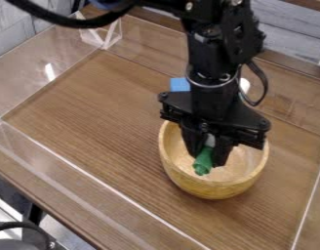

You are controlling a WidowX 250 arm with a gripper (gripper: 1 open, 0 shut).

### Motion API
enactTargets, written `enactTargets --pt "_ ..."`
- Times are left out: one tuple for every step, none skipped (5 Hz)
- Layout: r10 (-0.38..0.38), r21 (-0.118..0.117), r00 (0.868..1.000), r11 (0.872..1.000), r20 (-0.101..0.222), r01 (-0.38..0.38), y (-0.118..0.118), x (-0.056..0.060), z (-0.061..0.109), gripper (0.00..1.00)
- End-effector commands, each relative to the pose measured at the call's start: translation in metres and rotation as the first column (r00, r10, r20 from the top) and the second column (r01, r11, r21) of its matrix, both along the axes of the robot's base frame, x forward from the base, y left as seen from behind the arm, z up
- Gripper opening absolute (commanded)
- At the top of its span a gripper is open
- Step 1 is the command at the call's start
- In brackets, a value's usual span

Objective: Put the green marker in the brown bowl

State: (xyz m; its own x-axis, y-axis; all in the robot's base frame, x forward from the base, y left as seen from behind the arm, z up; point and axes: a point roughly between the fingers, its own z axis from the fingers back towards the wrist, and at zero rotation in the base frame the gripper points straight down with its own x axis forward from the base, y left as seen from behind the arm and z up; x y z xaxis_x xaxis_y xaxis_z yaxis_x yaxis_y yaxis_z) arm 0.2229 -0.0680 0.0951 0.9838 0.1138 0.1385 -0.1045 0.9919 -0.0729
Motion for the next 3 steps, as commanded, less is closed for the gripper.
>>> enactTargets --pt "0.009 -0.003 0.999 1.0 0.033 -0.008 0.0013 0.007 0.0069 0.0" --pt "0.012 -0.002 0.999 1.0 0.035 -0.012 0.0018 0.0078 0.0066 0.0" --pt "0.016 -0.001 0.999 1.0 0.037 -0.016 0.002 0.0085 0.0061 0.0"
